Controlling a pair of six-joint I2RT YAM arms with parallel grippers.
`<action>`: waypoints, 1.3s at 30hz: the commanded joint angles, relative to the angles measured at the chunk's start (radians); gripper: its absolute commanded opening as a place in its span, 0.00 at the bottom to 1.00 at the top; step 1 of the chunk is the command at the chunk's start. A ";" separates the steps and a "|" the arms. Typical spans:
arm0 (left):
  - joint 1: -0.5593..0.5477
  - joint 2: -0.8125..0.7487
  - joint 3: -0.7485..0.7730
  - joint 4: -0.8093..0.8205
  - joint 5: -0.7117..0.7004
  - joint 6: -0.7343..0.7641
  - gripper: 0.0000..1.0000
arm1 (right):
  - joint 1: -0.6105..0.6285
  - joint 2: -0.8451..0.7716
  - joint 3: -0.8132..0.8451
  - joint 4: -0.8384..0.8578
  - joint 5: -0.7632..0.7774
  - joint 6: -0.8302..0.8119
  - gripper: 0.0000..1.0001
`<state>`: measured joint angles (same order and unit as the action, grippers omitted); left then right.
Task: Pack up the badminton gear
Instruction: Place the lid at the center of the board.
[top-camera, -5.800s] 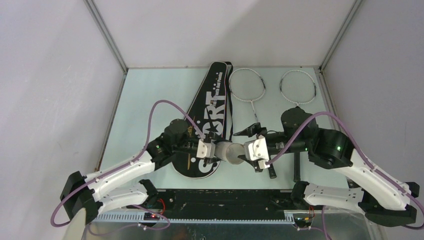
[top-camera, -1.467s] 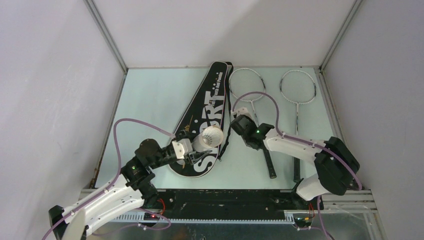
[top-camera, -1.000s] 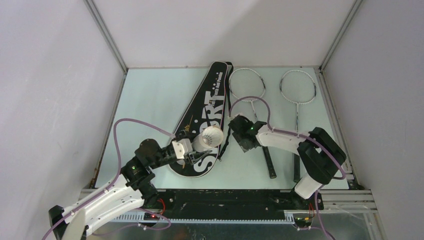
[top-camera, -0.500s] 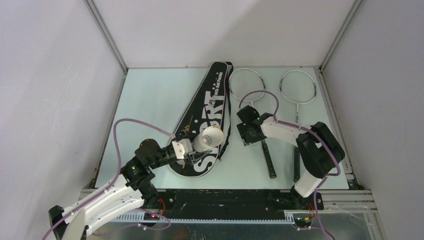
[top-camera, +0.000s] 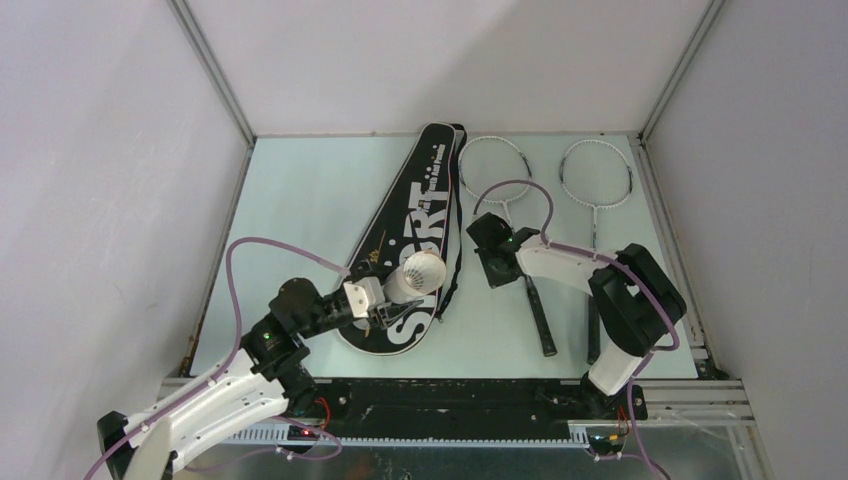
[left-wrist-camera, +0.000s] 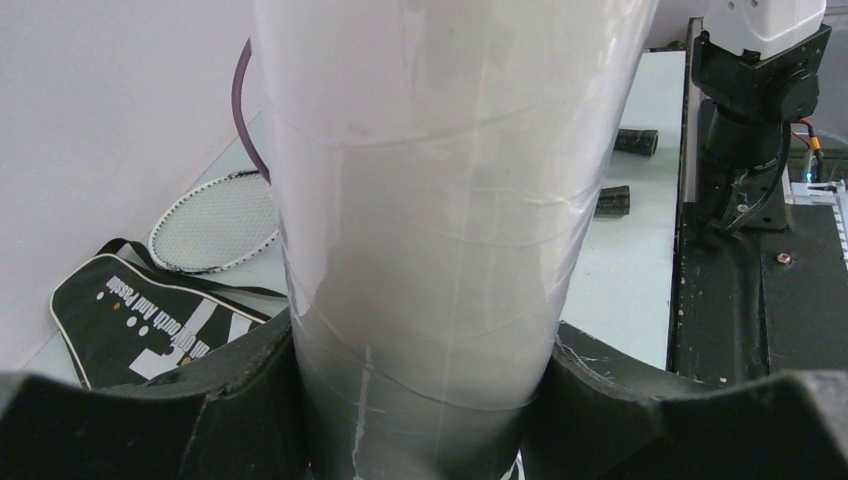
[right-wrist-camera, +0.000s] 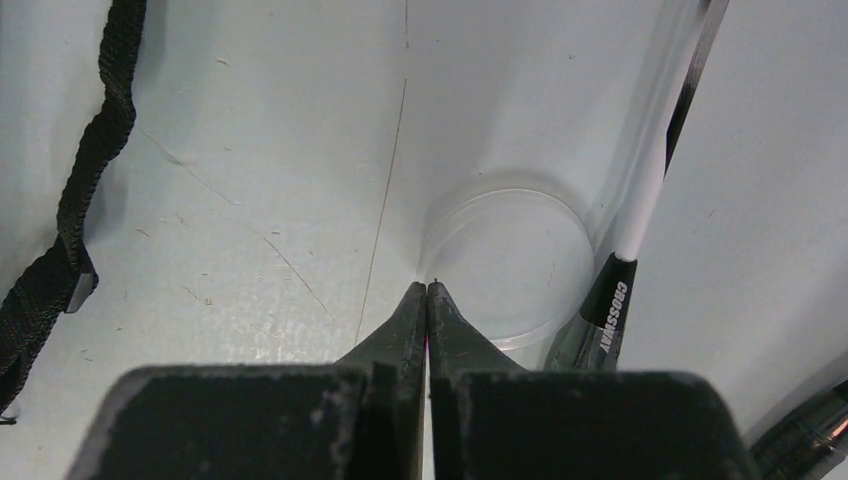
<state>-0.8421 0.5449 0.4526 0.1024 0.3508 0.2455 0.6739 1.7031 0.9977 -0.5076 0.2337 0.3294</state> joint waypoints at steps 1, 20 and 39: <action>0.005 0.000 -0.008 -0.041 -0.024 0.005 0.46 | 0.029 0.006 0.007 0.011 0.019 0.035 0.00; 0.006 0.011 -0.024 -0.001 -0.033 -0.005 0.47 | -0.031 -0.229 -0.085 0.007 -0.089 0.284 0.66; 0.005 0.019 -0.032 0.000 -0.056 0.009 0.47 | -0.097 -0.052 -0.122 0.126 0.122 0.419 0.82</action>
<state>-0.8421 0.5617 0.4385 0.1474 0.3355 0.2436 0.6044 1.6085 0.8593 -0.4587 0.2760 0.7189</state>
